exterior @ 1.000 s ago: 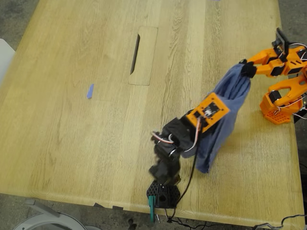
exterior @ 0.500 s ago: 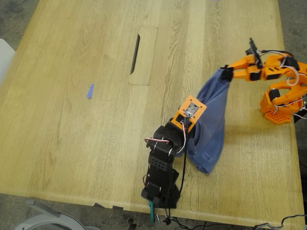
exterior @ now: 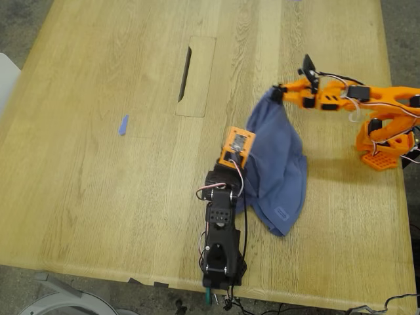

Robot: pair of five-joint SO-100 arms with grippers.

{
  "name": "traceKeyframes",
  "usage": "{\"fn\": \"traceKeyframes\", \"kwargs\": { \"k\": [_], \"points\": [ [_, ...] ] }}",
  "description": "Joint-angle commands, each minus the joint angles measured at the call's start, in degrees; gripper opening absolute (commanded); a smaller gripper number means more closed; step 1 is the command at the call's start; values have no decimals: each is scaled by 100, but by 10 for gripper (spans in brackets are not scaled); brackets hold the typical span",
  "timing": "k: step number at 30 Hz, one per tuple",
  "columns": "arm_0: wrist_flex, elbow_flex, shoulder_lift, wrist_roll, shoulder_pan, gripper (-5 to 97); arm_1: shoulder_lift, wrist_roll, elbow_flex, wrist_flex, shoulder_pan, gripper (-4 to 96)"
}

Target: Fold a T-shirt

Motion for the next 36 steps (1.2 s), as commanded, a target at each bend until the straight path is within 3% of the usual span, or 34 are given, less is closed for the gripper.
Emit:
{"fn": "traceKeyframes", "kwargs": {
  "k": [1, 11, 21, 30, 36],
  "points": [
    [-1143, 352, -53, 53, -536, -1, -729, -53, -694, -721, 211, -2],
    [-3199, 580, -1617, 88, -1837, -1, -2892, -123, -1811, -1406, 598, -2],
    [-5396, -88, -3595, 35, -2900, -1, -5379, -202, -4641, -1424, 1310, -2],
    [-7479, -844, -4790, 35, -3173, -1, -7137, -316, -7181, -1925, 1547, -2],
    [-6873, -642, -4131, 0, -2856, -1, -7102, -281, -7479, -2347, 1644, -2]
  ]
}}
